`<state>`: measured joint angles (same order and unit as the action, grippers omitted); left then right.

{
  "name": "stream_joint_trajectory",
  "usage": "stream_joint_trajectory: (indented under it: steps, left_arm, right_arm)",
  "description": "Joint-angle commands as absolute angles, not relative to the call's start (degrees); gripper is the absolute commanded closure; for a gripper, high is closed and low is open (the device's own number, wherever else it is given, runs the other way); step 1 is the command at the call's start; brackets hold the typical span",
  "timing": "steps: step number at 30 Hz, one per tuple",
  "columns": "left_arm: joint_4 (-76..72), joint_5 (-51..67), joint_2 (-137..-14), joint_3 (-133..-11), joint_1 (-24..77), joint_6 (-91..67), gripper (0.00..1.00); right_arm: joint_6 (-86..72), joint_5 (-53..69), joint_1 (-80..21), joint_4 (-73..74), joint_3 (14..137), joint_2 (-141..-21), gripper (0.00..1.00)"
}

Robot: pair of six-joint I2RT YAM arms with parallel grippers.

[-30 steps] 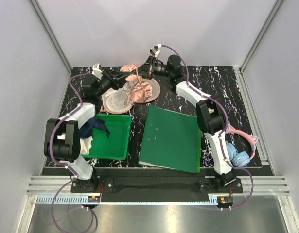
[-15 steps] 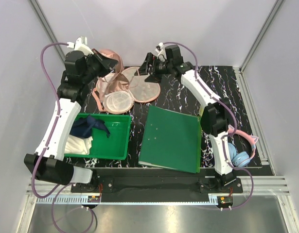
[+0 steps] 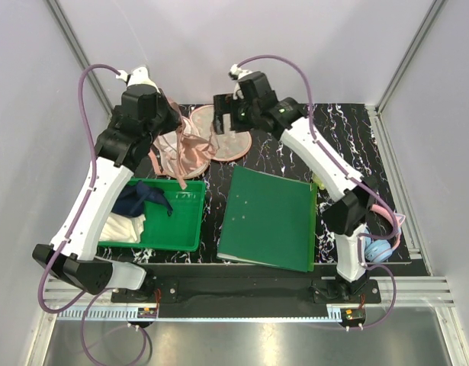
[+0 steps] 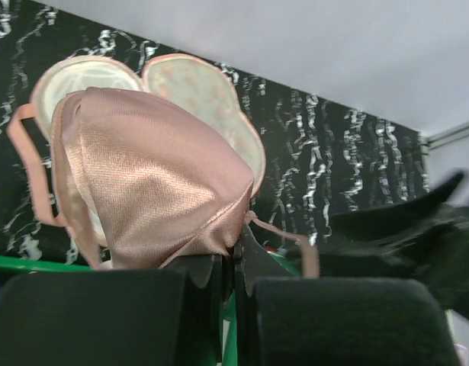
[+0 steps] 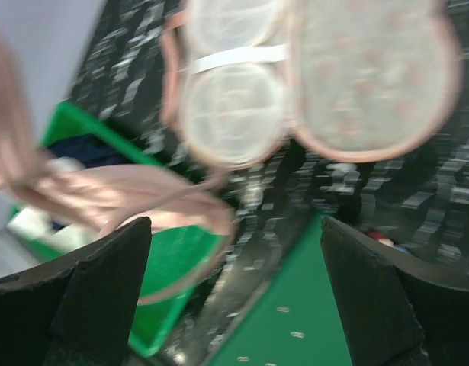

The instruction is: Place the bra in the laundry bag and zip it closed

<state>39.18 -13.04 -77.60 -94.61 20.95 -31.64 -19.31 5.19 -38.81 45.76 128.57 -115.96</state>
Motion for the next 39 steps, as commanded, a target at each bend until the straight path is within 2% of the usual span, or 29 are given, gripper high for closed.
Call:
stream_joint_trajectory:
  steps: [1, 4, 6, 10, 12, 15, 17, 20, 24, 27, 32, 33, 36, 39]
  left_arm:
    - [40.6, -19.6, -75.2, -97.6, 21.5, -29.2, 1.0]
    - [41.7, -20.4, -74.9, -98.4, 21.6, -29.4, 1.0]
    - [42.4, -21.9, -74.7, -98.9, 21.9, -29.4, 1.0]
    - [44.9, -24.1, -75.1, -100.4, 22.0, -30.5, 1.0]
    - [45.9, -24.1, -75.6, -101.6, 22.1, -30.8, 1.0]
    - [47.0, -24.1, -76.0, -103.7, 22.1, -30.2, 1.0]
    - [47.4, -23.9, -76.0, -104.6, 22.2, -29.3, 1.0]
    - [47.9, -23.9, -75.7, -104.7, 22.2, -29.0, 1.0]
    - [47.7, -24.1, -74.7, -105.6, 22.2, -29.4, 1.0]
    - [47.1, -23.2, -74.3, -107.0, 22.2, -29.7, 1.0]
    - [40.4, -16.7, -73.2, -108.0, 21.8, -32.1, 1.0]
    - [38.0, -14.4, -72.7, -107.8, 21.8, -32.5, 1.0]
    - [36.7, -11.8, -72.5, -107.2, 21.4, -33.9, 1.0]
    - [40.8, -16.9, -72.8, -108.8, 21.4, -35.9, 1.0]
  right_arm:
    - [-13.5, -13.9, -35.2, 50.5, 128.8, -112.0, 0.0]
    - [-11.6, -20.1, -35.1, 56.2, 129.9, -113.0, 0.0]
    - [-11.1, -16.6, -35.4, 55.9, 130.8, -112.4, 0.0]
    - [-14.1, -1.3, -38.7, 49.0, 128.9, -109.7, 0.0]
    - [-14.2, -3.1, -39.3, 47.4, 128.8, -109.2, 0.0]
    - [-6.5, -17.7, -38.2, 50.6, 130.5, -110.4, 0.0]
    - [-4.5, -15.0, -36.5, 55.0, 133.7, -112.3, 0.0]
    - [-7.7, -15.9, -36.4, 57.7, 131.2, -112.8, 0.0]
    - [-11.2, -14.7, -36.4, 65.1, 125.3, -116.5, 0.0]
    - [-12.7, -13.0, -36.3, 62.9, 117.5, -114.2, 0.0]
    - [-9.9, 2.4, -35.2, 60.1, 112.9, -113.1, 0.0]
    - [-7.5, 11.2, -35.3, 59.4, 113.1, -113.1, 0.0]
    - [-5.5, 23.5, -35.2, 57.9, 115.6, -113.5, 0.0]
    - [-9.4, 6.0, -35.6, 62.2, 119.4, -114.7, 0.0]
